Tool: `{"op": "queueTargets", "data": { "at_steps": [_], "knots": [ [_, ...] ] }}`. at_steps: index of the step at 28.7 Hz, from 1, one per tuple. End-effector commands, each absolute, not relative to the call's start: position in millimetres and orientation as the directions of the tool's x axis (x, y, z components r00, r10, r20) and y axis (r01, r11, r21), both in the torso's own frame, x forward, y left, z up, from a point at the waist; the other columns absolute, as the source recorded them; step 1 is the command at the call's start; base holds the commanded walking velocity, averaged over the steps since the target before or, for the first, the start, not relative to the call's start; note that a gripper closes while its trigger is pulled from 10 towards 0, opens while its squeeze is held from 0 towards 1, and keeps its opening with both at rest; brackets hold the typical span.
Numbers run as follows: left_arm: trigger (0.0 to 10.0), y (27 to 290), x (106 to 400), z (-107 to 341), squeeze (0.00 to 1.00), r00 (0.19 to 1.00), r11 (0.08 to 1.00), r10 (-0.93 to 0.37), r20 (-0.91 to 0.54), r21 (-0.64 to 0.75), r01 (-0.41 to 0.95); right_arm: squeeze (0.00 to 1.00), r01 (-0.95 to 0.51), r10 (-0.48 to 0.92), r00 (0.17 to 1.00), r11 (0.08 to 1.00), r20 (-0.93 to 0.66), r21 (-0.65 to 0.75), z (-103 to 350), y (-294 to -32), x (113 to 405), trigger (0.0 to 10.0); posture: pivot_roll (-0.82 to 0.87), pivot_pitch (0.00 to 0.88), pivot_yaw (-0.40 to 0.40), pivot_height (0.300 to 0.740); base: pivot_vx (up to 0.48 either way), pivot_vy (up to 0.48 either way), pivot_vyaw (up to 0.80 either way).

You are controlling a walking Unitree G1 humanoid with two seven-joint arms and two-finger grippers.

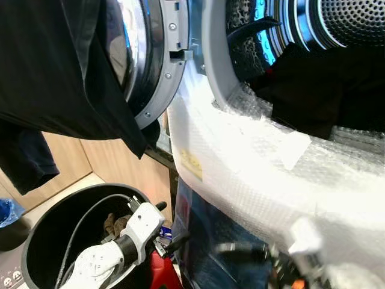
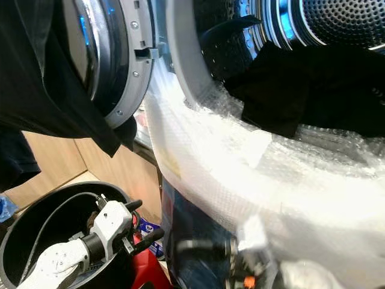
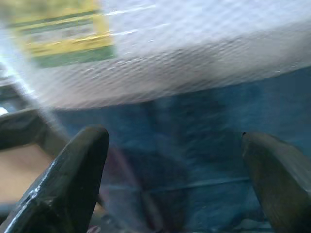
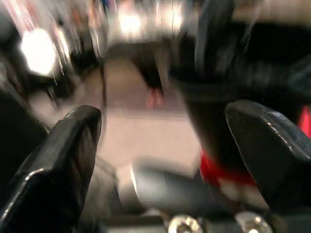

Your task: Clothes washing

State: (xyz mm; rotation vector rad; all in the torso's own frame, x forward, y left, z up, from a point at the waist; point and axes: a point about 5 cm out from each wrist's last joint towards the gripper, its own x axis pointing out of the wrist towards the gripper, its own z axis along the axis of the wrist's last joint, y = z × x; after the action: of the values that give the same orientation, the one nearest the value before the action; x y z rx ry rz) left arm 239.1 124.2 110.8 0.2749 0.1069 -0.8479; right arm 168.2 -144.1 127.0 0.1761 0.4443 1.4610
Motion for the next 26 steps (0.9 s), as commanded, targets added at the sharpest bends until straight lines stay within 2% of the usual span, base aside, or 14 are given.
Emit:
{"op": "queueTargets", "data": {
  "at_steps": [1,4,6,8,9,10,13,14,16,18,22,24,25,26],
  "knots": [
    [10.0,117,232,94,0.0,0.551,0.529,-0.784,-0.287,0.157,0.834,0.0,-0.909,0.945,0.044,0.173,-0.325,0.379,95,-150,162,10.0,0.15,0.0,0.008,0.74,0.0,0.0,0.0],
    [10.0,113,228,86,0.0,0.48,0.463,-0.807,-0.344,0.136,0.876,0.0,-0.869,0.905,0.124,0.297,-0.407,0.395,66,-156,165,10.0,0.15,0.0,0.011,0.74,0.0,0.0,0.0],
    [10.0,107,229,77,0.0,0.441,0.432,-0.819,-0.366,0.11,0.895,0.0,-0.851,0.819,0.171,0.403,-0.547,0.337,30,-166,167,10.0,0.15,0.0,0.013,0.74,0.0,0.0,0.0],
    [10.0,104,231,71,0.0,0.429,0.429,-0.823,-0.371,0.087,0.899,0.0,-0.832,0.79,0.2,0.449,-0.58,0.325,16,-170,168,10.0,0.15,0.0,0.015,0.74,0.0,0.0,0.0],
    [10.0,101,230,62,0.0,0.4,0.417,-0.83,-0.388,0.044,0.908,0.0,-0.784,0.779,0.246,0.51,-0.577,0.353,4,-172,171,10.0,0.15,0.0,0.012,0.74,0.0,0.0,0.0],
    [10.0,100,230,59,0.0,0.385,0.408,-0.834,-0.396,0.027,0.912,0.0,-0.768,0.776,0.261,0.527,-0.574,0.363,1,-173,172,10.0,0.15,0.0,0.012,0.74,0.0,0.0,0.0],
    [10.0,99,227,39,0.0,0.328,0.361,-0.826,-0.458,0.015,0.932,0.0,-0.69,0.682,0.344,0.65,-0.645,0.319,-23,-177,176,10.0,0.15,0.0,0.015,0.74,0.0,0.0,0.0],
    [10.0,99,227,39,0.0,0.328,0.361,-0.826,-0.458,0.015,0.932,0.0,-0.69,0.682,0.344,0.65,-0.645,0.319,-23,-177,176,10.0,0.15,0.0,0.015,0.74,0.0,0.0,0.0],
    [10.0,97,238,23,0.0,0.374,0.441,-0.799,-0.472,-0.037,0.897,0.0,-0.574,0.53,0.42,0.784,-0.736,0.237,-48,-188,180,10.0,0.15,0.0,0.012,0.74,0.0,0.0,0.0],
    [10.0,96,243,15,0.0,0.389,0.465,-0.777,-0.495,-0.035,0.884,0.0,-0.508,0.476,0.473,0.835,-0.741,0.213,-54,-189,184,10.0,0.15,0.0,0.006,0.74,0.0,0.0,0.0],
    [10.0,89,247,5,0.0,0.377,0.468,-0.766,-0.521,-0.05,0.883,0.0,-0.364,0.374,0.515,0.91,-0.771,0.199,-63,-191,190,10.0,0.15,0.0,0.004,0.74,0.0,0.0,0.0],
    [10.0,84,251,1,0.0,0.388,0.489,-0.753,-0.532,-0.057,0.87,0.0,-0.325,0.282,0.513,0.938,-0.811,0.12,-67,-193,191,10.0,0.15,0.0,0.006,0.74,0.0,0.0,0.0],
    [10.0,80,254,-3,0.0,0.391,0.502,-0.736,-0.552,-0.057,0.863,0.0,-0.209,0.18,0.538,0.975,-0.824,0.076,-70,-198,195,10.0,0.13,0.0,0.007,0.74,0.0,0.0,0.0],
    [10.0,79,255,-5,0.0,0.391,0.504,-0.733,-0.557,-0.057,0.862,0.0,-0.179,0.159,0.543,0.981,-0.824,0.072,-71,-198,196,10.0,0.13,0.0,0.007,0.74,0.0,0.0,0.0]
  ]
}}
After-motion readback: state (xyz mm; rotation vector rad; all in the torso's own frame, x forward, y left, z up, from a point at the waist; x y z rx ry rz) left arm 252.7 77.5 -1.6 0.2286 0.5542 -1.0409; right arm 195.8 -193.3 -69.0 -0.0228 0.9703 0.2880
